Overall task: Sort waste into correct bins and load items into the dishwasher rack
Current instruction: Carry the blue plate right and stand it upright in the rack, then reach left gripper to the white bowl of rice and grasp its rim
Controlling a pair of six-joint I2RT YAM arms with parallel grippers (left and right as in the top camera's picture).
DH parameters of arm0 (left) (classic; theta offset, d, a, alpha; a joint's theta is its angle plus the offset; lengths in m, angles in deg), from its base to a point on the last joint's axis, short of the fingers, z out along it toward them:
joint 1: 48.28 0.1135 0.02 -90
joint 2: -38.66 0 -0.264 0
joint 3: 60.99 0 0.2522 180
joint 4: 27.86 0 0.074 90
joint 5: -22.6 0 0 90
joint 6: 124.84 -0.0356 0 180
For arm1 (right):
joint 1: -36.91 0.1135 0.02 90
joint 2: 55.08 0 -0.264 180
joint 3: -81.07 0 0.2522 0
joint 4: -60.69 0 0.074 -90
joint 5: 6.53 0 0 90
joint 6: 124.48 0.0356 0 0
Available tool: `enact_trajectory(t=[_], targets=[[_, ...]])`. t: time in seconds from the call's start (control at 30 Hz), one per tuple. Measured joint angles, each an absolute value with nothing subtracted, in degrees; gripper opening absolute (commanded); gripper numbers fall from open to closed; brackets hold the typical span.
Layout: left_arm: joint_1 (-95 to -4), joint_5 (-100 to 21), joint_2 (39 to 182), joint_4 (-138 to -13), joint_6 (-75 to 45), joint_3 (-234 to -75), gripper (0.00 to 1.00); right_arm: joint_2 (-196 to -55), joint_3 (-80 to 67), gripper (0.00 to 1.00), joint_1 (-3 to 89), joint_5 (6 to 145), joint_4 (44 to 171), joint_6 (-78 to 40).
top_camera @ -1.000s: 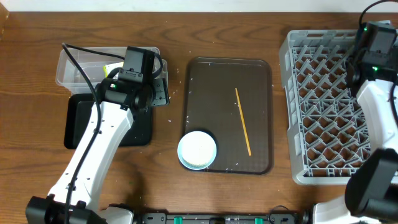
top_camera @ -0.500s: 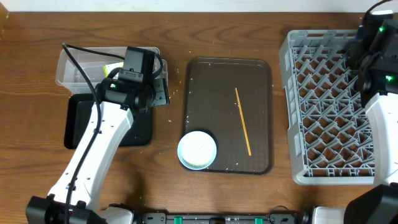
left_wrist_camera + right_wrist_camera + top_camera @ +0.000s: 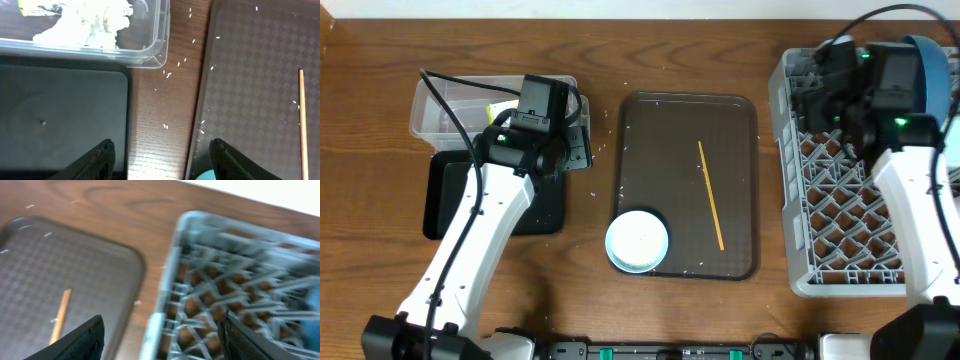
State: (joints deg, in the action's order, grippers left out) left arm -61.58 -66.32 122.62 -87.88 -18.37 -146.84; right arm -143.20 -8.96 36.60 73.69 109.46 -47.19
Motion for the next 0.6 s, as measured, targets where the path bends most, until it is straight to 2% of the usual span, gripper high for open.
enact_trajectory(t=[0.07, 0.23, 0.33, 0.6], targets=[[-61.6, -66.3, 122.6, -87.9, -18.4, -146.8, 0.63, -143.4, -9.0, 0.75, 38.5, 73.2, 109.8, -46.7], [-61.6, -66.3, 122.6, -88.1, -18.3, -146.8, 0.63, -145.5, -9.0, 0.86, 40.9, 72.5, 109.8, -43.5], [-61.6, -66.3, 122.6, -89.4, -18.4, -146.8, 0.63, -148.0, -9.0, 0.99, 41.0, 72.3, 110.3, -41.8], [-66.4, -66.3, 122.6, -92.2, -21.8, -146.8, 0.63, -151.9, -8.9, 0.99, 41.0, 65.8, 111.0, -40.7]])
